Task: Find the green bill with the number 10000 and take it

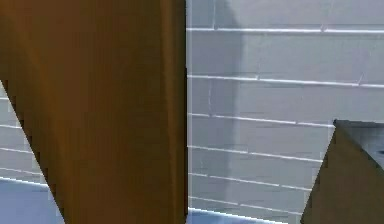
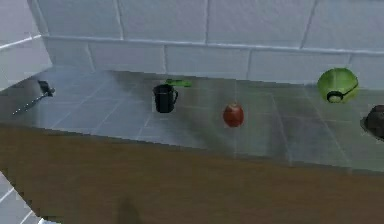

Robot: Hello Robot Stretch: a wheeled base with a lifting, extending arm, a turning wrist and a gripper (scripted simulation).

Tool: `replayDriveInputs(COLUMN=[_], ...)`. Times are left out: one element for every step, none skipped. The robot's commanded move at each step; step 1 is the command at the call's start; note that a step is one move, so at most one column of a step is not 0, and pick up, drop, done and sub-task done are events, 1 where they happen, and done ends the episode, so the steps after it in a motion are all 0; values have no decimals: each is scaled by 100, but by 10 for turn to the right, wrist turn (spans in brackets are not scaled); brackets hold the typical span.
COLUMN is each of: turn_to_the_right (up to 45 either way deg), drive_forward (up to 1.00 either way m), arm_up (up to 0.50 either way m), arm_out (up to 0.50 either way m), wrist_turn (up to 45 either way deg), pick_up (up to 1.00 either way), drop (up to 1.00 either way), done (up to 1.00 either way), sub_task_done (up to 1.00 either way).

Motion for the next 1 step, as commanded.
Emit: replayDriveInputs(turn_to_the_right=[450], drive_forward=[0], arm_up=[0], arm_out=[0], wrist_turn=[0], pick_up=[0], drop=[0], done=[0], sub_task_done=[0])
